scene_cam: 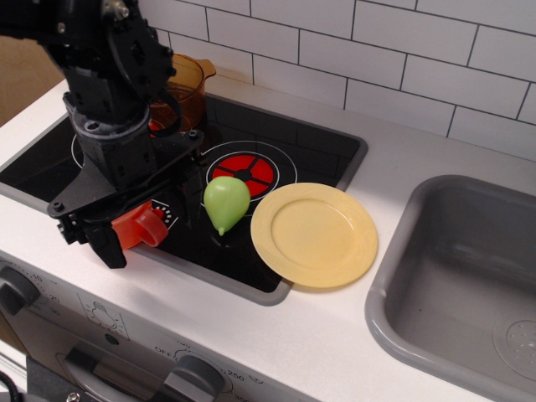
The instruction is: Put cup on plate
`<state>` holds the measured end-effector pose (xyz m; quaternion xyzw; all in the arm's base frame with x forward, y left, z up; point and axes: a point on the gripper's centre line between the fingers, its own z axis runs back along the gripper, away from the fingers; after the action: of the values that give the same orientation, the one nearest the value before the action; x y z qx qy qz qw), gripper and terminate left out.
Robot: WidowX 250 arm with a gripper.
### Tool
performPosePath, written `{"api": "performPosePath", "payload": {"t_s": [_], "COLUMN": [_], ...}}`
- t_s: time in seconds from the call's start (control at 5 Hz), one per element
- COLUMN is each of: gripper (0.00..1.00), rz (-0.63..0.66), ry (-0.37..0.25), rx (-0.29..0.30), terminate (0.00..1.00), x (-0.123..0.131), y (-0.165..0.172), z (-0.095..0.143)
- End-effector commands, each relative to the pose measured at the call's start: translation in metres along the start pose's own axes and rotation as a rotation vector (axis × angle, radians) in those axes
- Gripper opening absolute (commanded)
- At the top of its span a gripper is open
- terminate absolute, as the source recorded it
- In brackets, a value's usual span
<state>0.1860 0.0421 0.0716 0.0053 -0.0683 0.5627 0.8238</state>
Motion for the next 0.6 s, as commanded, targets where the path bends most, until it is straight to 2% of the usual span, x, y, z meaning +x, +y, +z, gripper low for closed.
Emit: {"api": "performPosePath", "payload": {"t_s": [0.0, 0.2, 0.4], "gripper": [1.0, 1.0, 0.0], "rz": [0.036, 0.026, 0.011], "ry": [-0.022, -0.026, -0.019], "rx": [-0.019, -0.025, -0.037], "terminate": [0.0, 0.0, 0.0], "x": [0.0045, 0.0031, 0.0041], "y": [-0.0074, -0.0069, -0.0053], "z": [-0.0035, -0.0064, -0.0067]}}
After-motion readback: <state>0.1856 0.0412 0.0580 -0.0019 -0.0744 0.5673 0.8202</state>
